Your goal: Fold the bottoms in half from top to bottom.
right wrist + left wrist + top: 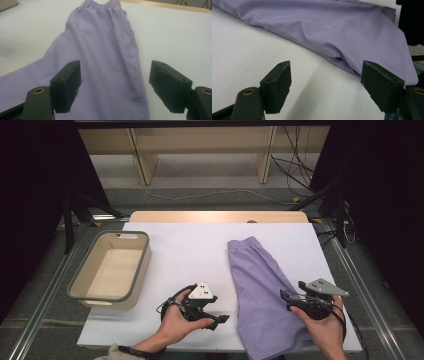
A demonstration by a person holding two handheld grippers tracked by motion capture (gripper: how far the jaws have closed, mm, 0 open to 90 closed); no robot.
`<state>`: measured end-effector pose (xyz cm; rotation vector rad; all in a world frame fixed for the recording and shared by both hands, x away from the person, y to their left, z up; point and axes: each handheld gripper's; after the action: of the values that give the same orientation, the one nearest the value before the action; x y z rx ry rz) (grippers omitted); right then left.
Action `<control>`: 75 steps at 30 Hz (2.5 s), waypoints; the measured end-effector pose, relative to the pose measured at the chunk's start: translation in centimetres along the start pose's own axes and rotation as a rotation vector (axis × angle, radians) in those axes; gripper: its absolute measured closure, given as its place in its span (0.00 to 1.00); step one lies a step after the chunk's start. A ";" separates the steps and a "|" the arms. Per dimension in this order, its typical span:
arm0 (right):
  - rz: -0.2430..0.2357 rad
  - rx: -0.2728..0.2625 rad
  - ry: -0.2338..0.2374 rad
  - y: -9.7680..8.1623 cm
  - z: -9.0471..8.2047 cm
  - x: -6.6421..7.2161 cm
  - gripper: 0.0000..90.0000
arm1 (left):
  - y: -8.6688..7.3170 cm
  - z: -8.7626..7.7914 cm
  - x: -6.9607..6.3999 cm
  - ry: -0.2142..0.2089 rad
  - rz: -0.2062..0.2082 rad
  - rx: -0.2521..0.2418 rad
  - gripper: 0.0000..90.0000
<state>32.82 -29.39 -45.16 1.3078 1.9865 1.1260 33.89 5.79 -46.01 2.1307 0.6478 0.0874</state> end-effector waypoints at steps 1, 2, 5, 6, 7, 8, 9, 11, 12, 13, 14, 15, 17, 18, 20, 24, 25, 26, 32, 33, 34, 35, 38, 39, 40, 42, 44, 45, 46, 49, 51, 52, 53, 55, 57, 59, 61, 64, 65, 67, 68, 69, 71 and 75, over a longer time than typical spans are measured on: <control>-0.001 0.010 -0.017 0.0 0.0 -0.2 0.30 | 0.0 0.1 0.0 -0.002 -0.007 0.002 0.29; 0.003 0.016 -0.031 0.1 0.0 -0.4 0.30 | -0.1 0.2 -0.1 -0.006 -0.014 0.002 0.30; 0.028 0.053 -0.057 0.1 0.2 -1.1 0.31 | -0.1 0.6 -0.3 -0.011 -0.022 0.012 0.32; 0.033 0.060 -0.064 0.1 0.3 -1.3 0.31 | -0.1 0.7 -0.3 -0.011 -0.026 0.015 0.32; 0.041 0.073 -0.068 0.0 0.3 -1.5 0.32 | 0.0 0.9 -0.4 -0.012 -0.030 0.023 0.33; 0.050 0.093 -0.074 -0.1 0.4 -1.7 0.32 | 0.1 1.2 -0.6 -0.018 -0.038 0.029 0.34; 0.053 0.109 -0.079 -0.2 0.4 -1.9 0.33 | 0.2 1.4 -0.7 -0.026 -0.044 0.033 0.34; 0.067 0.138 -0.086 -0.5 0.4 -2.3 0.35 | 0.4 2.1 -1.0 -0.028 -0.049 0.044 0.35; 0.077 0.154 -0.091 -0.6 0.4 -2.5 0.35 | 0.5 2.5 -1.2 -0.031 -0.051 0.050 0.36; 0.087 0.166 -0.092 -0.8 0.4 -2.7 0.35 | 0.6 2.8 -1.4 -0.036 -0.058 0.054 0.36; 0.097 0.186 -0.096 -0.9 0.4 -2.9 0.35 | 0.7 3.1 -1.5 -0.039 -0.057 0.058 0.36; 0.107 0.204 -0.097 -1.0 0.4 -3.0 0.36 | 0.8 3.3 -1.6 -0.039 -0.055 0.067 0.36; 0.123 0.228 -0.094 -1.2 0.5 -3.3 0.36 | 0.8 3.8 -1.7 -0.045 -0.057 0.073 0.36; 0.130 0.250 -0.092 -1.3 0.6 -3.3 0.37 | 0.8 4.1 -1.8 -0.047 -0.058 0.079 0.36; 0.138 0.264 -0.084 -1.4 0.9 -3.4 0.38 | 0.8 4.6 -1.9 -0.049 -0.063 0.091 0.36; 0.139 0.310 -0.064 -1.4 1.4 -3.2 0.42 | 0.7 5.4 -2.0 -0.039 -0.064 0.115 0.40; 0.138 0.321 -0.061 -1.4 1.6 -3.2 0.42 | 0.7 5.5 -2.1 -0.041 -0.056 0.120 0.42; 0.133 0.330 -0.059 -1.5 1.7 -3.2 0.44 | 0.7 5.7 -2.2 -0.041 -0.054 0.123 0.43; 0.093 0.357 -0.068 -1.3 1.9 -2.8 0.54 | 0.9 6.3 -2.7 -0.020 -0.004 0.140 0.53; 0.079 0.361 -0.077 -1.3 1.9 -2.7 0.57 | 0.9 6.3 -2.8 -0.013 -0.001 0.142 0.54; 0.067 0.367 -0.085 -1.3 1.9 -2.6 0.59 | 1.0 6.4 -2.9 -0.006 0.012 0.147 0.56; 0.060 0.370 -0.088 -1.3 2.0 -2.5 0.61 | 1.0 6.4 -3.1 0.008 0.026 0.151 0.59; 0.061 0.379 -0.085 -1.2 1.9 -2.3 0.71 | 1.0 6.6 -3.7 0.053 0.102 0.152 0.67; 0.068 0.385 -0.085 -1.2 1.9 -2.2 0.74 | 1.0 6.6 -3.8 0.053 0.115 0.155 0.69; 0.069 0.386 -0.083 -1.1 2.0 -2.1 0.77 | 1.0 6.7 -3.9 0.047 0.116 0.152 0.73; 0.070 0.397 -0.079 -1.0 2.0 -2.0 0.85 | 1.0 6.8 -4.0 0.041 0.119 0.158 0.80; 0.082 0.409 -0.069 -0.9 2.1 -1.9 0.90 | 1.1 6.9 -4.1 0.037 0.111 0.157 0.85; 0.090 0.411 -0.055 -0.9 2.1 -1.9 0.94 | 1.1 6.9 -4.2 0.033 0.110 0.156 0.88; 0.094 0.412 -0.050 -0.9 2.1 -1.9 0.95 | 1.1 6.9 -4.2 0.030 0.115 0.160 0.91; 0.110 0.419 -0.038 -0.8 2.1 -2.0 0.98 | 1.2 7.0 -4.2 0.023 0.111 0.157 0.96; 0.118 0.421 -0.035 -0.8 2.2 -2.0 0.99 | 1.1 7.0 -4.0 0.009 0.088 0.150 0.98; 0.118 0.422 -0.034 -0.8 2.2 -2.1 0.99 | 1.1 6.9 -3.9 0.000 0.072 0.145 0.99; 0.121 0.422 -0.032 -0.8 2.2 -2.1 0.99 | 1.1 6.9 -3.7 -0.012 0.053 0.140 0.99; 0.127 0.423 -0.030 -0.7 2.2 -2.1 0.99 | 1.1 6.8 -3.3 -0.035 0.036 0.138 0.99; 0.132 0.425 -0.027 -0.7 2.1 -2.2 0.99 | 1.2 6.6 -3.1 -0.051 0.021 0.136 0.99; 0.130 0.423 -0.023 -0.7 2.1 -2.2 0.99 | 1.3 6.3 -2.9 -0.063 0.022 0.145 0.99; 0.134 0.424 -0.023 -0.7 2.1 -2.2 0.99 | 1.4 6.1 -2.9 -0.071 0.023 0.147 0.99; 0.140 0.428 -0.017 -0.6 2.1 -2.1 1.00 | 1.5 5.8 -2.9 -0.076 0.024 0.146 0.99; 0.145 0.429 -0.014 -0.6 2.0 -2.1 0.99 | 1.5 5.7 -2.9 -0.078 0.022 0.145 0.99; 0.147 0.433 -0.009 -0.6 2.0 -2.0 1.00 | 1.5 5.4 -2.7 -0.083 0.025 0.148 0.99; 0.149 0.433 -0.008 -0.6 2.0 -2.0 1.00 | 1.5 5.3 -2.6 -0.086 0.016 0.146 0.99; 0.151 0.434 -0.007 -0.6 2.0 -1.9 1.00 | 1.5 5.2 -2.5 -0.091 0.009 0.145 0.99; 0.153 0.438 -0.002 -0.6 2.0 -1.9 1.00 | 1.5 5.0 -2.4 -0.095 0.010 0.146 0.99; 0.162 0.444 0.007 -0.6 2.0 -1.6 1.00 | 1.4 4.6 -2.1 -0.102 0.008 0.148 0.99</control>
<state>34.70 -30.29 -46.76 1.7112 2.2516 0.7784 33.99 0.65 -47.37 2.2635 0.6013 -0.0659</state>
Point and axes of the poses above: each handheld gripper's, and its own axes: z roughly forward along the jaws, y roughly out of its top, x roughly to its left, and after that the axes turned 1 degree about y, right-handed
